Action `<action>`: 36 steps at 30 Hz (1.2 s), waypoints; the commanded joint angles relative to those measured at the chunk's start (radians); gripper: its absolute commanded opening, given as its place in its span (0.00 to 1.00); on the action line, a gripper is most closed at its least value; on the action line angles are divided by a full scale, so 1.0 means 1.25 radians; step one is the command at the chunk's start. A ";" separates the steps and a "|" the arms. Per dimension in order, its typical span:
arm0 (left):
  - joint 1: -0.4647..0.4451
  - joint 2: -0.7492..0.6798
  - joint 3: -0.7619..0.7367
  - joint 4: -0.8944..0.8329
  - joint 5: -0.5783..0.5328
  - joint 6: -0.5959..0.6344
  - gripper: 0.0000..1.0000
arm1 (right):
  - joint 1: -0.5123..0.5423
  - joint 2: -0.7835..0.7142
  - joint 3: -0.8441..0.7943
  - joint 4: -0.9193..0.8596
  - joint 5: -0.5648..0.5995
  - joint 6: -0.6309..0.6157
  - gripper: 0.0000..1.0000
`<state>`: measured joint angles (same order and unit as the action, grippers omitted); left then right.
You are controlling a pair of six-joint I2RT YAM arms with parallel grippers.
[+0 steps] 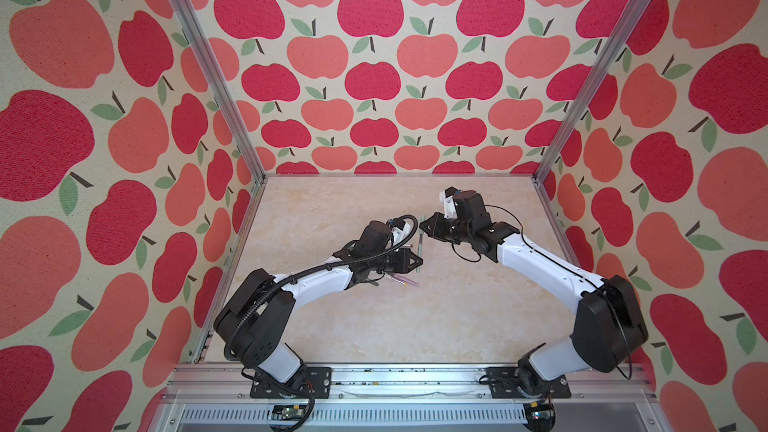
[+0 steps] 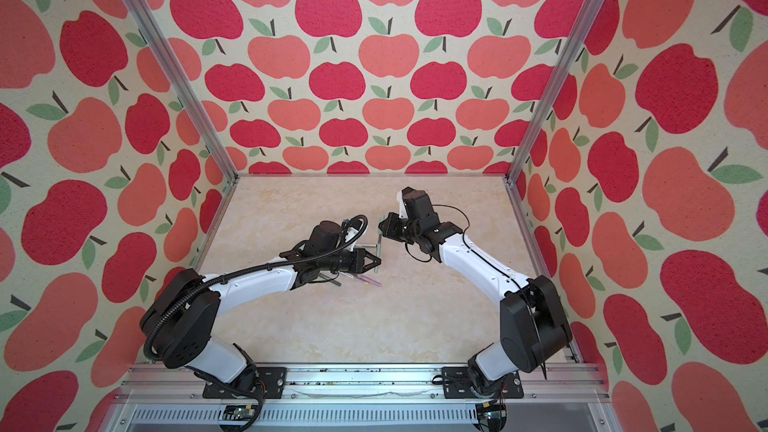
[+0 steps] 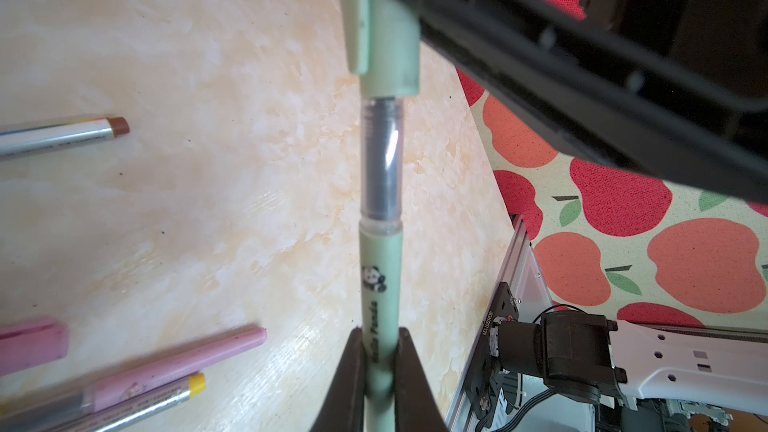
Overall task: Insert the pens into the pen caps
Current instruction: 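Lower the cap onto the pen nib with the right gripper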
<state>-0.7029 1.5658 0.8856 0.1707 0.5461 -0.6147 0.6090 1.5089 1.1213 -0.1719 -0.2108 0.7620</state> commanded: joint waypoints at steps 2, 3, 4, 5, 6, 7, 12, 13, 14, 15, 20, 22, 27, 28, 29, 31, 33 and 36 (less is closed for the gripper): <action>0.010 -0.025 0.005 0.036 -0.043 -0.001 0.00 | 0.017 -0.030 -0.012 -0.008 -0.013 0.009 0.12; 0.011 -0.028 0.003 0.039 -0.045 -0.001 0.00 | 0.017 -0.030 -0.014 -0.009 -0.013 0.010 0.12; 0.012 -0.031 0.003 0.040 -0.046 -0.001 0.00 | 0.019 -0.032 -0.017 -0.008 -0.014 0.009 0.12; 0.013 -0.034 0.002 0.041 -0.048 0.001 0.00 | 0.019 -0.033 -0.019 -0.007 -0.013 0.009 0.12; 0.015 -0.036 0.002 0.041 -0.051 0.001 0.00 | 0.020 -0.035 -0.022 -0.009 -0.015 0.008 0.12; 0.018 -0.039 0.002 0.042 -0.052 0.001 0.00 | 0.021 -0.036 -0.024 -0.007 -0.015 0.007 0.12; 0.031 -0.050 -0.002 0.039 -0.051 0.007 0.00 | 0.023 -0.043 -0.029 -0.012 -0.016 -0.002 0.12; 0.033 -0.052 -0.003 0.038 -0.051 0.009 0.00 | 0.023 -0.045 -0.028 -0.012 -0.017 -0.004 0.12; 0.036 -0.053 -0.005 0.037 -0.052 0.009 0.00 | 0.023 -0.045 -0.028 -0.014 -0.017 -0.007 0.12; 0.038 -0.055 -0.006 0.037 -0.052 0.011 0.00 | 0.024 -0.047 -0.028 -0.015 -0.018 -0.009 0.12; 0.047 -0.062 -0.008 0.034 -0.048 0.014 0.00 | 0.027 -0.049 -0.025 -0.017 -0.027 -0.027 0.12; 0.051 -0.066 -0.008 0.033 -0.048 0.017 0.00 | 0.029 -0.046 -0.025 -0.015 -0.037 -0.029 0.12; 0.056 -0.068 -0.008 0.035 -0.048 0.021 0.00 | 0.038 -0.041 -0.025 -0.006 -0.061 -0.022 0.12; 0.058 -0.068 -0.008 0.035 -0.047 0.021 0.00 | 0.039 -0.040 -0.025 -0.006 -0.061 -0.022 0.12; 0.058 -0.069 -0.008 0.035 -0.048 0.022 0.00 | 0.041 -0.040 -0.025 -0.006 -0.061 -0.023 0.12; 0.061 -0.072 -0.008 0.035 -0.048 0.026 0.00 | 0.042 -0.041 -0.025 -0.006 -0.061 -0.022 0.12; 0.063 -0.076 -0.008 0.034 -0.045 0.031 0.00 | 0.042 -0.043 -0.025 -0.009 -0.061 -0.024 0.14; 0.067 -0.078 -0.007 0.028 -0.021 0.048 0.00 | 0.035 -0.052 -0.017 -0.011 -0.068 -0.039 0.25</action>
<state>-0.6460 1.4971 0.8780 0.1856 0.5358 -0.5850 0.6441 1.4765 1.1038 -0.1349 -0.2501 0.7448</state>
